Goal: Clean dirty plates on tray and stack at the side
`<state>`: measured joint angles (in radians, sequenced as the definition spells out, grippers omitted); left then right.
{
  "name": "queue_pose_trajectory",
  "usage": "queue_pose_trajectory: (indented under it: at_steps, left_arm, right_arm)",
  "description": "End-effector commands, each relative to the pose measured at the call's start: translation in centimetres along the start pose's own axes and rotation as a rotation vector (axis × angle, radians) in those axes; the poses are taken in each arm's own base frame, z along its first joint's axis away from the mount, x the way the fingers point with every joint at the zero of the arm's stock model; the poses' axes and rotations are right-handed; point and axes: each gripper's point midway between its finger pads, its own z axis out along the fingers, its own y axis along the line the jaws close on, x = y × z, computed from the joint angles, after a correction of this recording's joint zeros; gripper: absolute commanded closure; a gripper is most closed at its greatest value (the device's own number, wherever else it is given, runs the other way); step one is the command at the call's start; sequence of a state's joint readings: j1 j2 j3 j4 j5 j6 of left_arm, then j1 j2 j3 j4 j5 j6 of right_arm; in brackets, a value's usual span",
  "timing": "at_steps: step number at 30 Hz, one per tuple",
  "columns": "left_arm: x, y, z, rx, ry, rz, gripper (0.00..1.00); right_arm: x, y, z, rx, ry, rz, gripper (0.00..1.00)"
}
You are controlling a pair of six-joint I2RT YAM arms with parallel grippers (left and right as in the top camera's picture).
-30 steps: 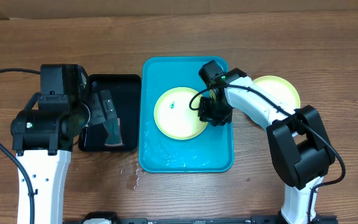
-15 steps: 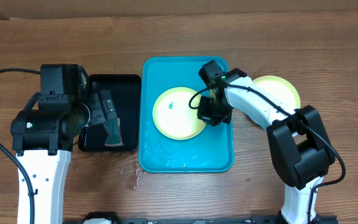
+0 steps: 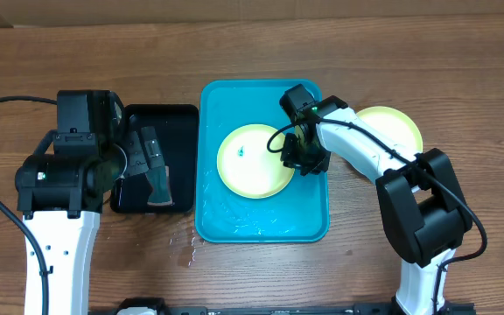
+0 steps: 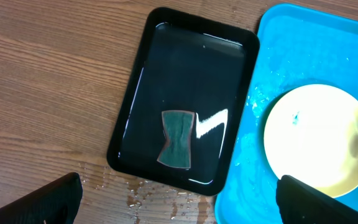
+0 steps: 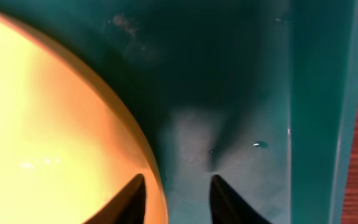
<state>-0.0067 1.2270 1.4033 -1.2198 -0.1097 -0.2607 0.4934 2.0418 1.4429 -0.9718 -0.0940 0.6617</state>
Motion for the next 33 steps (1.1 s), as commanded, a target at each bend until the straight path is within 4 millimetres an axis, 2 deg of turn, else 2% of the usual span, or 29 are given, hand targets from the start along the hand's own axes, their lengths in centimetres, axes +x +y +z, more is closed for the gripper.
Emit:
queue_pose_trajectory:
  at_steps: [1, 10, 15, 25, 29, 33]
  left_arm:
    - [-0.4, 0.1, -0.2, -0.007, -0.012, -0.018, 0.0]
    - [-0.4, 0.1, -0.2, -0.006, -0.013, -0.018, 0.0]
    - [-2.3, 0.3, -0.3, -0.026, -0.091, -0.008, 0.0]
    - [-2.2, 0.4, -0.3, -0.034, -0.089, 0.009, 0.0]
    - [-2.0, -0.5, -0.2, 0.017, -0.074, 0.008, 0.0]
    - [-1.6, -3.0, -0.4, 0.165, -0.044, -0.01, 0.0]
  right_arm:
    - [-0.1, -0.1, -1.0, 0.002, -0.037, -0.003, 0.63]
    - [0.1, -0.5, -0.2, 0.006, -0.038, -0.003, 0.76]
    - [-0.3, -0.6, -0.1, 0.034, -0.077, -0.001, 0.76]
    - [0.1, -0.1, 0.1, 0.043, -0.087, -0.019, 0.72]
    - [0.0, 0.0, 0.1, 0.036, -0.093, -0.017, 0.71]
    - [0.0, 0.0, 0.1, 0.034, -0.09, -0.012, 0.71]
